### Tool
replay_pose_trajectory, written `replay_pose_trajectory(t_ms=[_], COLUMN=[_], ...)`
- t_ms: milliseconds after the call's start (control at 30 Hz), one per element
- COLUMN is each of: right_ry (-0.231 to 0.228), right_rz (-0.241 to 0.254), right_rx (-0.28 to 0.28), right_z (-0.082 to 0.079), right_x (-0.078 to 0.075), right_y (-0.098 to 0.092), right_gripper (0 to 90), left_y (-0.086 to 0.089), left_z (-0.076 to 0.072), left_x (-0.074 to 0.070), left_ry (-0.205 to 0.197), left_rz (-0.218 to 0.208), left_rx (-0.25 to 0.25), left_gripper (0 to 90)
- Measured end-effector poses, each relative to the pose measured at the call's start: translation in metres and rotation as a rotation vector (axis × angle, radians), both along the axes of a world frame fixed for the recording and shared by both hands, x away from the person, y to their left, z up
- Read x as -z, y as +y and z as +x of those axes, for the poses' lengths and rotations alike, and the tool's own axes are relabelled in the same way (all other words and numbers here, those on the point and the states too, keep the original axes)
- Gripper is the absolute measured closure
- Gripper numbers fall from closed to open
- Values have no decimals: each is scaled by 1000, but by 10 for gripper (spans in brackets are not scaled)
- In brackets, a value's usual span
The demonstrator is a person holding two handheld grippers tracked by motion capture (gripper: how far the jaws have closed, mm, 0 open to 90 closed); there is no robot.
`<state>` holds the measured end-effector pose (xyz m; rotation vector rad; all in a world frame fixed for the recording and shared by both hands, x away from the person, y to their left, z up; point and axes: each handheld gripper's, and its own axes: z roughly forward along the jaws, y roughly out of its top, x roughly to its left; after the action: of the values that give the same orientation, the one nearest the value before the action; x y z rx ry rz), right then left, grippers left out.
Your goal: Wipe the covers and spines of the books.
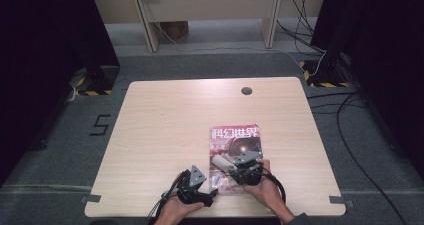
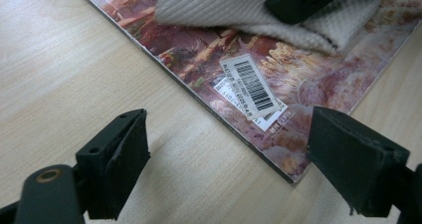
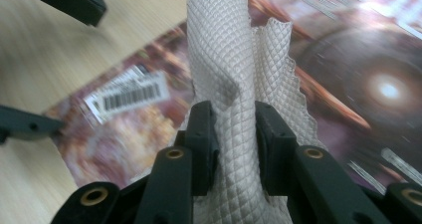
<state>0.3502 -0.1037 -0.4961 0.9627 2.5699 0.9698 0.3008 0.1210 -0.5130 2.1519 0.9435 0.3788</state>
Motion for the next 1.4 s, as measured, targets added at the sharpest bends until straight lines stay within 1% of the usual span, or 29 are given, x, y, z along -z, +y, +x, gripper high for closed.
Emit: replay_pose_trajectory(t_ms=[133, 200, 300, 367, 467, 600, 633, 667, 767, 833, 967, 1033, 1133, 1167, 1267, 1300, 1400], right_ry=[-5, -6, -11, -19, -28, -46, -61, -66, -88, -101, -113, -115, -105, -107, -105, -107, -82], right_rz=[-3, -6, -13, -19, -40, -24, -19, -8, 18, 27, 23, 15, 7, 4, -19, -26, -36], right_rx=[46, 76, 119, 138, 173, 213, 225, 245, 280, 314, 362, 384, 421, 431, 469, 474, 500], right_z=[2, 4, 8, 10, 13, 15, 16, 16, 17, 19, 23, 24, 25, 26, 27, 28, 30], right_x=[0, -1, -1, -2, -3, -9, -12, -15, -22, -25, -27, -27, -26, -25, -23, -22, -17], right_y=[-18, -29, -40, -47, -55, -66, -70, -74, -88, -99, -115, -121, -130, -134, -144, -147, -154], right_gripper=[720, 722, 733, 740, 757, 764, 764, 763, 763, 762, 762, 761, 759, 759, 757, 755, 743], left_y=[0, 0, 0, 0, 0, 0, 0, 0, 0, 0, 0, 0, 0, 0, 0, 0, 0], left_z=[0, 0, 0, 0, -1, 0, 0, 0, 0, 0, 0, 0, 0, -1, 0, 0, 0], left_x=[0, 0, -1, 0, 0, 0, 0, 0, 0, 0, 0, 0, 0, 0, 0, 0, 0], left_ry=[-1, 0, -4, -2, -6, -2, -3, -5, -3, -5, -5, -5, -5, -5, -4, -3, -3], left_rz=[6, 0, 10, 1, 10, 0, 6, 10, 2, 7, 2, 9, 1, 7, 5, 4, 6], left_rx=[2, 0, 4, 1, 4, 1, 1, 4, 1, 3, 0, 4, 0, 2, 2, 1, 3], left_gripper=[155, 155, 156, 156, 156, 156, 157, 157, 157, 157, 157, 158, 158, 158, 159, 159, 159])
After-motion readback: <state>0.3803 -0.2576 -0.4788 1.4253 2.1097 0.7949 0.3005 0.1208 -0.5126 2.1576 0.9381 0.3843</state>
